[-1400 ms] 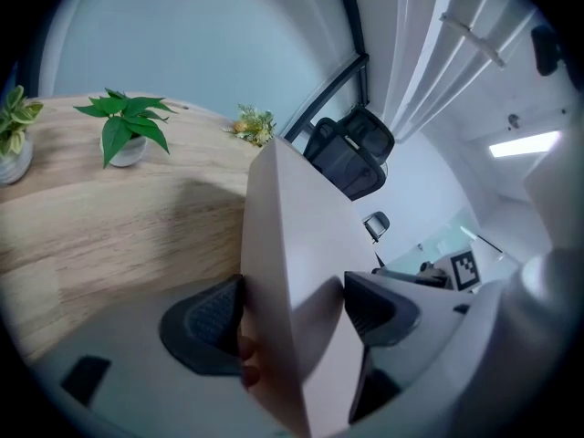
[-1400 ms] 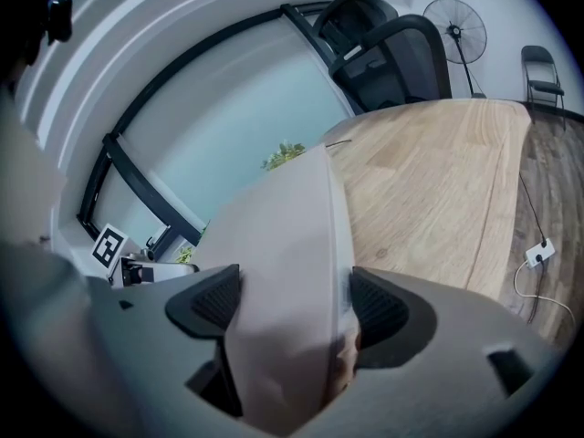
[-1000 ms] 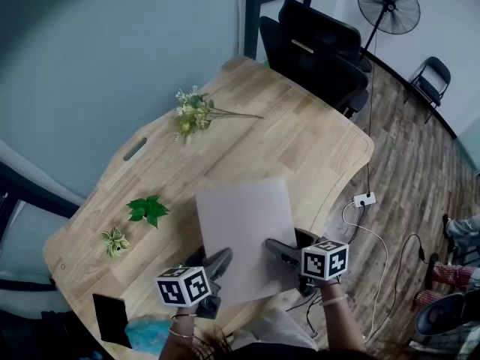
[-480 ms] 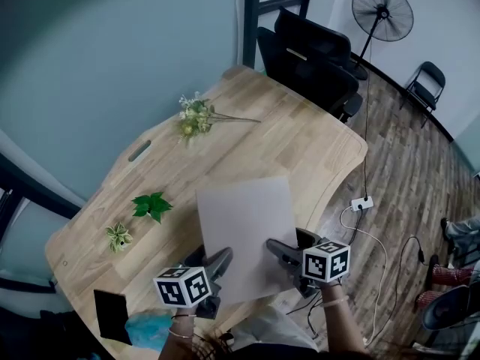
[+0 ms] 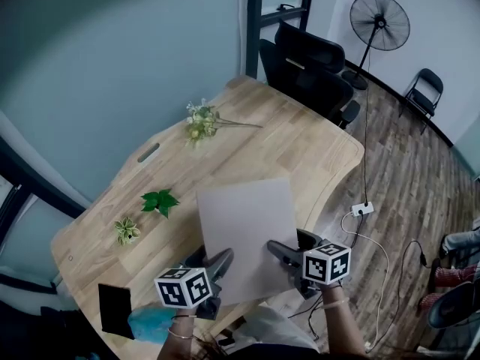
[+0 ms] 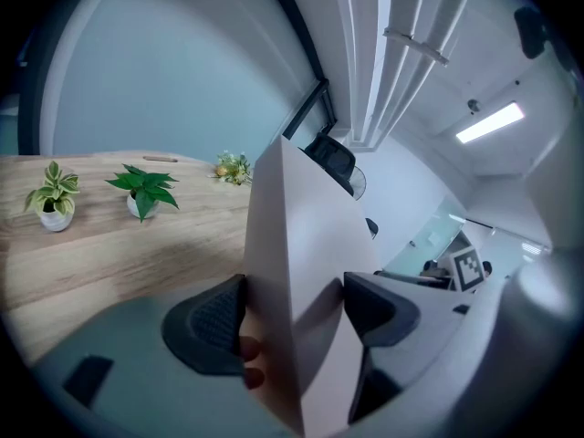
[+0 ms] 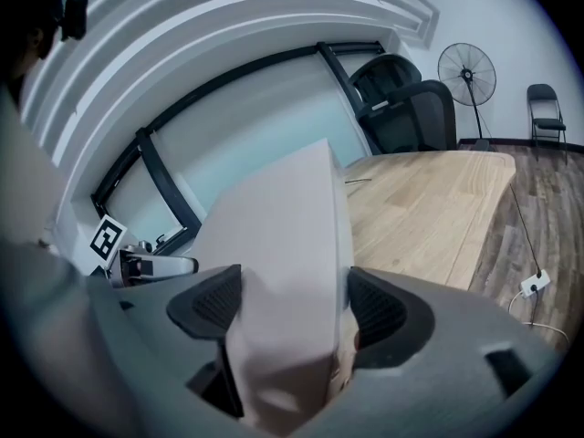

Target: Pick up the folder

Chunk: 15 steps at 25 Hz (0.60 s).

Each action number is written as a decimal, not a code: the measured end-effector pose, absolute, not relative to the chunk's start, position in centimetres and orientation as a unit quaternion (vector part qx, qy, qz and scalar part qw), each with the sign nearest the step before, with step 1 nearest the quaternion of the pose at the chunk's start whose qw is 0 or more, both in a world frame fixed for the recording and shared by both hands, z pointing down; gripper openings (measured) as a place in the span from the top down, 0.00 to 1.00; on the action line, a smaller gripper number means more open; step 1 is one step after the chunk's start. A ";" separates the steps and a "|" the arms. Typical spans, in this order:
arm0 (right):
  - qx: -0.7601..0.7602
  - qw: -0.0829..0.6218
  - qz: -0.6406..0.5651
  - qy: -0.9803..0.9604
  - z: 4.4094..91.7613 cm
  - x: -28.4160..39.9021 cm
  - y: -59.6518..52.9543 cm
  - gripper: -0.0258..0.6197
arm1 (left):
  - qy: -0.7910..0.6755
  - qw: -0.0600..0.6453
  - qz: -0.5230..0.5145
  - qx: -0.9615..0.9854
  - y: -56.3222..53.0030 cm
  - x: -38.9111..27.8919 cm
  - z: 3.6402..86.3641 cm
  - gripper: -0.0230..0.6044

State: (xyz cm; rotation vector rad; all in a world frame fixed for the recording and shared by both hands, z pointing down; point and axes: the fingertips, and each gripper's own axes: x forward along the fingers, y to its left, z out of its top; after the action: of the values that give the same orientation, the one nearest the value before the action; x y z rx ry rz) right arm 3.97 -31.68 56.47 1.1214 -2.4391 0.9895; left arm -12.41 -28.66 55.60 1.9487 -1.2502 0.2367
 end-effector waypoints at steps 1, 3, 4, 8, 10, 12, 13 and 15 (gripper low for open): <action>0.388 0.139 0.339 -0.846 56.2 3.9 -31.4 0.38 | -0.494 0.393 0.092 0.770 -28.4 -12.5 55.3 0.44; 0.389 0.136 0.332 -0.848 55.6 3.8 -31.0 0.38 | -0.495 0.389 0.089 0.772 -27.9 -12.6 54.8 0.44; 0.389 0.134 0.329 -0.850 55.3 3.7 -30.7 0.38 | -0.496 0.386 0.087 0.773 -27.7 -12.7 54.5 0.44; 0.391 0.129 0.316 -0.855 54.2 3.5 -29.6 0.38 | -0.499 0.378 0.080 0.776 -26.5 -12.9 53.5 0.44; 0.393 0.127 0.310 -0.857 53.6 3.6 -29.0 0.38 | -0.499 0.373 0.078 0.778 -25.9 -12.9 53.0 0.44; 0.394 0.126 0.303 -0.859 53.1 3.5 -28.4 0.38 | -0.499 0.368 0.075 0.781 -25.3 -12.9 52.5 0.44; 0.394 0.126 0.300 -0.860 52.8 3.5 -28.0 0.38 | -0.499 0.366 0.074 0.782 -25.0 -12.9 52.2 0.44; 0.396 0.125 0.295 -0.861 52.4 3.5 -27.3 0.39 | -0.499 0.363 0.072 0.784 -24.3 -12.8 51.9 0.44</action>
State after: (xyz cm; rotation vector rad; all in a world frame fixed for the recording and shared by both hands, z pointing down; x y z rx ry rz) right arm 3.54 -27.33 52.38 1.1526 -2.5083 0.8587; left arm -12.83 -24.30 51.86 2.0184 -1.2840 0.1864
